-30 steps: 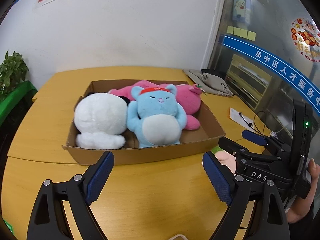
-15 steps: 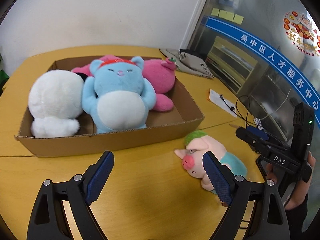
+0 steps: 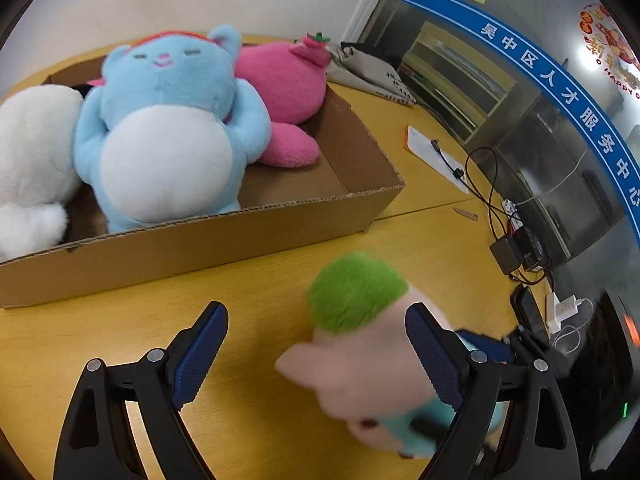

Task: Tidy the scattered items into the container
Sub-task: 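Move both grippers to the pink-and-teal plush on the table, then close the left gripper on the pink-and-teal plush while the right gripper grips it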

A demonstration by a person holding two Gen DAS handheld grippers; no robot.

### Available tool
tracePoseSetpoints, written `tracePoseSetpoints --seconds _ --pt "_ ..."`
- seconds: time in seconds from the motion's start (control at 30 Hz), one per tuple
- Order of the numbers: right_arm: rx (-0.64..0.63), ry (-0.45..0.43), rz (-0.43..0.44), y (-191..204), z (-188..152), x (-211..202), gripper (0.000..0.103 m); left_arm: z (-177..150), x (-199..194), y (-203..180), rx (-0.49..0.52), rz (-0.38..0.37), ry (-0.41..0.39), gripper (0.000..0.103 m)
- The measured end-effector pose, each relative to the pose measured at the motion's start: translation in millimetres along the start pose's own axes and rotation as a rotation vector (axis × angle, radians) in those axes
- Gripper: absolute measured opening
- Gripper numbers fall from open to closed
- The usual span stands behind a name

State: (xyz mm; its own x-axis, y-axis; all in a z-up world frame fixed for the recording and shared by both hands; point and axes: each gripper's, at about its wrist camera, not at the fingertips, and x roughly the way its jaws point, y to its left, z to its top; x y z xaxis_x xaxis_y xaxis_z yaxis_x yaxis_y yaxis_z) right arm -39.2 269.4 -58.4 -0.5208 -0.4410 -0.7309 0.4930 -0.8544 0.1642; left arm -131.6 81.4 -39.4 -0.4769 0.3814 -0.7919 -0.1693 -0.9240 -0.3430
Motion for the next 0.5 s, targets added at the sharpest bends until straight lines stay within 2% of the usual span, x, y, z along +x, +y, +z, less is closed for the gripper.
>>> tracePoseSetpoints --seconds 0.1,0.2,0.27,0.33,0.4,0.5 --pt "-0.057 -0.023 -0.012 17 -7 -5 0.08 0 13 8 -0.021 -0.047 0.033 0.094" --pt "-0.022 -0.046 0.048 3 -9 -25 0.08 -1 16 15 -0.061 -0.068 0.042 0.094" --pt "0.019 -0.078 0.031 -9 -9 -40 0.081 -1 15 14 -0.047 -0.07 0.04 0.094" --pt "0.046 -0.044 0.04 -22 -10 -41 0.082 0 17 15 -0.055 -0.091 0.047 0.094" --pt "0.065 0.016 0.088 -25 -11 -30 0.082 0 19 11 -0.053 -0.112 0.052 0.094" --pt "0.047 0.062 0.166 -13 -15 -20 0.081 2 17 2 -0.037 -0.178 0.059 0.093"
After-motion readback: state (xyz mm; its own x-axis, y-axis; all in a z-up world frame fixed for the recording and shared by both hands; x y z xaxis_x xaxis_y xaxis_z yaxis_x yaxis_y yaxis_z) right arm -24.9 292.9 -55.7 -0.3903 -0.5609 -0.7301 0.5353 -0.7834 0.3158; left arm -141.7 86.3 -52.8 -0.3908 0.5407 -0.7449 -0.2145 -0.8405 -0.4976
